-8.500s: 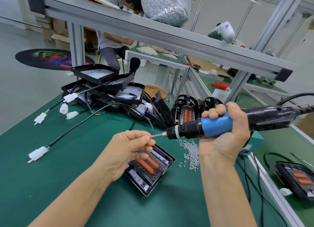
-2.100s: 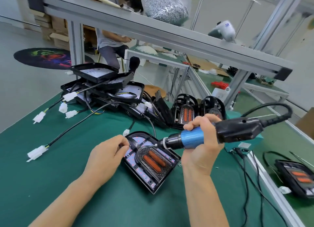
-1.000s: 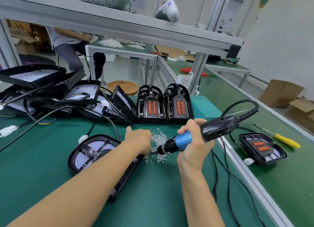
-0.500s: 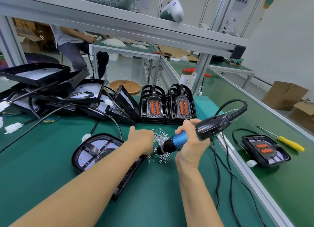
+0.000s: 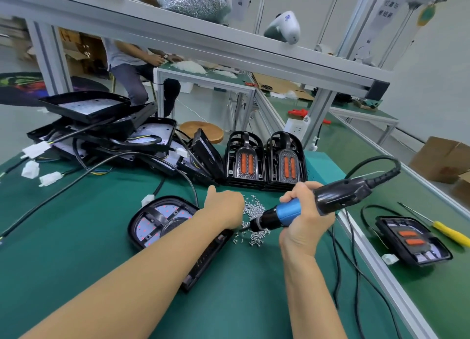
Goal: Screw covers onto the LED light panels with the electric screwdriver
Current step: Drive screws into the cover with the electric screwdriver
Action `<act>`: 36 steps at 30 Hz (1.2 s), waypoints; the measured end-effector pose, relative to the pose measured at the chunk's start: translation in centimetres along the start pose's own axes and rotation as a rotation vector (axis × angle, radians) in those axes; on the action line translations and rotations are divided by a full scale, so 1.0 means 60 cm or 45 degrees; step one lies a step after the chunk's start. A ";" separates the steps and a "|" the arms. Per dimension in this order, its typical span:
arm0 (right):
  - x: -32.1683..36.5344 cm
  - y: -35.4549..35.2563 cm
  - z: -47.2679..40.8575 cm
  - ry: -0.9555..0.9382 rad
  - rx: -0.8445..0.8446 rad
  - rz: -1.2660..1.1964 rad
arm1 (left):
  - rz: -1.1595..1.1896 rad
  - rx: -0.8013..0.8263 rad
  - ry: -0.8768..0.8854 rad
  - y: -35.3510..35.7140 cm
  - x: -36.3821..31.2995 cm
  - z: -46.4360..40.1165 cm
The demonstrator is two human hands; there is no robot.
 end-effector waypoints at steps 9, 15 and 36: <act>0.074 0.029 0.014 0.034 0.117 -0.389 | 0.497 -0.660 0.187 -0.049 0.120 0.207; 0.081 0.083 0.059 0.207 0.358 -0.493 | 0.593 -0.627 0.392 0.018 0.144 0.308; 0.037 0.195 0.126 0.279 0.742 -0.207 | 0.526 -0.537 0.366 0.064 0.133 0.301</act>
Point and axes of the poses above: each hand's wrist, its own z-axis away from the middle knuckle, its own y-axis out of the palm, x = y × z, the point moved 9 cm from there along -z, towards the middle knuckle, and after that the axes turned 13 degrees about x, right-handed, at the moved point
